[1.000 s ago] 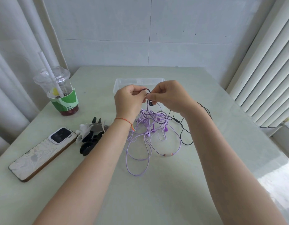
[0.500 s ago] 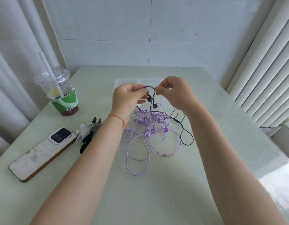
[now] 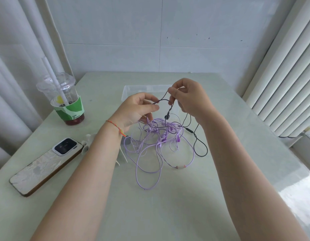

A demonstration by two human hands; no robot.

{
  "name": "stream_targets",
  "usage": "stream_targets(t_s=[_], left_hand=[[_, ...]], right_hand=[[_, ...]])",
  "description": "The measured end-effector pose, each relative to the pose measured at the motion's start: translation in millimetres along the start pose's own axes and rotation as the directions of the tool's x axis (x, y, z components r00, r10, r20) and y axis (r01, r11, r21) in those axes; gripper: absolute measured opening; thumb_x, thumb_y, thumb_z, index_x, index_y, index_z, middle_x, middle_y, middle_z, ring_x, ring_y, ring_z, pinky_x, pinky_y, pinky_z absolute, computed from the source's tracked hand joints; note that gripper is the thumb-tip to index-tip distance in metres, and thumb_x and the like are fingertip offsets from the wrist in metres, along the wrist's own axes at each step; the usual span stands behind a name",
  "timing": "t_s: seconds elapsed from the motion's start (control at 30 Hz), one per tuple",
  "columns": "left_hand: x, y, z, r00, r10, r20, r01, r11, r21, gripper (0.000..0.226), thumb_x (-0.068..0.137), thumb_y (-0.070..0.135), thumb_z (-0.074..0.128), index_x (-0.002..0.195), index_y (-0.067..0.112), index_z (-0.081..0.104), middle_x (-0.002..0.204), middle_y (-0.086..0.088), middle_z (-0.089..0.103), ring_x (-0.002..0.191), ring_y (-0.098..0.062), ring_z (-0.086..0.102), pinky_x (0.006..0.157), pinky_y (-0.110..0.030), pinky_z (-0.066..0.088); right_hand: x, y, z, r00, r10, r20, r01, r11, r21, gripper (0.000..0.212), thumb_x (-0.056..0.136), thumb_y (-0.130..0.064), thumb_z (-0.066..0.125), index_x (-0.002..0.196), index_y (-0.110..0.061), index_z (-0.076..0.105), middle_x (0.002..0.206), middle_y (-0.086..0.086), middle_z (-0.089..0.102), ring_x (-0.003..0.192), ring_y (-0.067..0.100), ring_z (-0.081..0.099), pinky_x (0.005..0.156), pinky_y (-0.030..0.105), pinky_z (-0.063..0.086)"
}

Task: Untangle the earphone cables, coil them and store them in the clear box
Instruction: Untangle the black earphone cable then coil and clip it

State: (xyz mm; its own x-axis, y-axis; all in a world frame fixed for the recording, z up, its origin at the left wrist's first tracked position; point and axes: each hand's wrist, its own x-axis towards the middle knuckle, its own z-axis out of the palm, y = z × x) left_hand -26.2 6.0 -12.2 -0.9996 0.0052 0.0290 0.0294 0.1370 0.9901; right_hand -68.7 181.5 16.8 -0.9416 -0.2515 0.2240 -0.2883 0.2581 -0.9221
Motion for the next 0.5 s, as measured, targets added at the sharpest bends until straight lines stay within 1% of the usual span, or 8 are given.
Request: stream_targets(t_s=[0.07, 0.13, 0.2, 0.27, 0.33, 0.4, 0.5], left_hand=[[0.7, -1.1, 0.6, 1.0, -0.011, -0.01, 0.01, 0.999, -0.047, 0.009, 0.088, 0.011, 0.067, 0.097, 0.013, 0.064, 0.082, -0.006, 0.058, 0.051, -0.014, 0.058, 0.044, -0.022, 0.044], [1.5, -2.0, 0.2, 1.0, -0.017, -0.004, 0.017, 0.999, -0.05, 0.013, 0.088, 0.014, 0.068, 0.101, 0.014, 0.064, 0.082, -0.003, 0.06, 0.05, -0.014, 0.058, 0.042, -0.021, 0.04], [1.7, -2.3, 0.3, 1.0, -0.007, 0.003, 0.007, 0.999, -0.031, 0.014, 0.087, 0.013, 0.069, 0.1, 0.015, 0.065, 0.077, 0.001, 0.062, 0.048, -0.013, 0.055, 0.042, -0.02, 0.038], [2.0, -3.0, 0.7, 1.0, -0.008, -0.002, 0.008, 1.0, -0.019, 0.008, 0.087, 0.013, 0.069, 0.094, 0.014, 0.066, 0.07, 0.003, 0.061, 0.044, -0.011, 0.052, 0.041, -0.02, 0.037], [1.9, -3.5, 1.6, 1.0, -0.021, -0.001, 0.021, 0.999, -0.026, 0.003, 0.088, 0.015, 0.068, 0.088, 0.013, 0.066, 0.071, 0.001, 0.062, 0.041, -0.01, 0.049, 0.041, -0.02, 0.036], [1.8, -3.6, 2.6, 0.999, -0.038, 0.004, 0.038, 0.999, -0.036, 0.008, 0.091, 0.018, 0.064, 0.085, 0.012, 0.067, 0.073, -0.001, 0.065, 0.039, -0.011, 0.047, 0.041, -0.02, 0.036], [1.4, -3.1, 4.0, 0.996, -0.092, -0.008, 0.092, 0.995, -0.031, 0.013, 0.093, 0.019, 0.06, 0.087, 0.01, 0.068, 0.072, -0.006, 0.066, 0.035, -0.013, 0.044, 0.039, -0.019, 0.034]], right_hand=[[0.2, 0.9, -0.2, 1.0, 0.006, -0.014, -0.007, 1.0, -0.014, 0.012, 0.091, -0.017, 0.06, 0.081, -0.017, 0.054, 0.06, 0.0, 0.067, 0.044, 0.019, 0.029, 0.04, 0.022, 0.022], [0.0, 0.9, -0.2, 1.0, 0.01, -0.029, -0.011, 1.0, -0.029, 0.01, 0.092, -0.018, 0.059, 0.084, -0.016, 0.054, 0.056, -0.001, 0.063, 0.039, 0.014, 0.032, 0.037, 0.02, 0.024], [-0.1, 0.5, 0.0, 0.999, 0.013, -0.044, -0.016, 0.998, -0.067, 0.007, 0.094, -0.018, 0.058, 0.089, -0.014, 0.054, 0.053, -0.001, 0.058, 0.033, 0.005, 0.035, 0.035, 0.014, 0.026], [0.3, 0.5, 0.6, 0.998, 0.015, -0.061, -0.021, 0.995, -0.1, 0.008, 0.094, -0.02, 0.057, 0.094, -0.012, 0.055, 0.051, -0.002, 0.054, 0.031, 0.002, 0.036, 0.035, 0.011, 0.026], [0.9, 0.4, 0.6, 0.997, 0.011, -0.077, -0.018, 0.995, -0.102, 0.009, 0.094, -0.021, 0.057, 0.095, -0.012, 0.056, 0.049, -0.003, 0.051, 0.032, 0.003, 0.036, 0.036, 0.013, 0.028], [0.8, -0.1, -0.6, 0.997, 0.003, -0.081, -0.009, 0.997, -0.083, 0.008, 0.093, -0.021, 0.059, 0.093, -0.014, 0.057, 0.049, -0.002, 0.049, 0.033, 0.005, 0.036, 0.037, 0.015, 0.028], [-2.1, -1.5, -3.1, 0.999, -0.036, -0.006, 0.036, 0.999, -0.011, 0.008, 0.091, -0.023, 0.063, 0.085, -0.018, 0.059, 0.048, -0.002, 0.045, 0.039, 0.011, 0.035, 0.043, 0.02, 0.027]])
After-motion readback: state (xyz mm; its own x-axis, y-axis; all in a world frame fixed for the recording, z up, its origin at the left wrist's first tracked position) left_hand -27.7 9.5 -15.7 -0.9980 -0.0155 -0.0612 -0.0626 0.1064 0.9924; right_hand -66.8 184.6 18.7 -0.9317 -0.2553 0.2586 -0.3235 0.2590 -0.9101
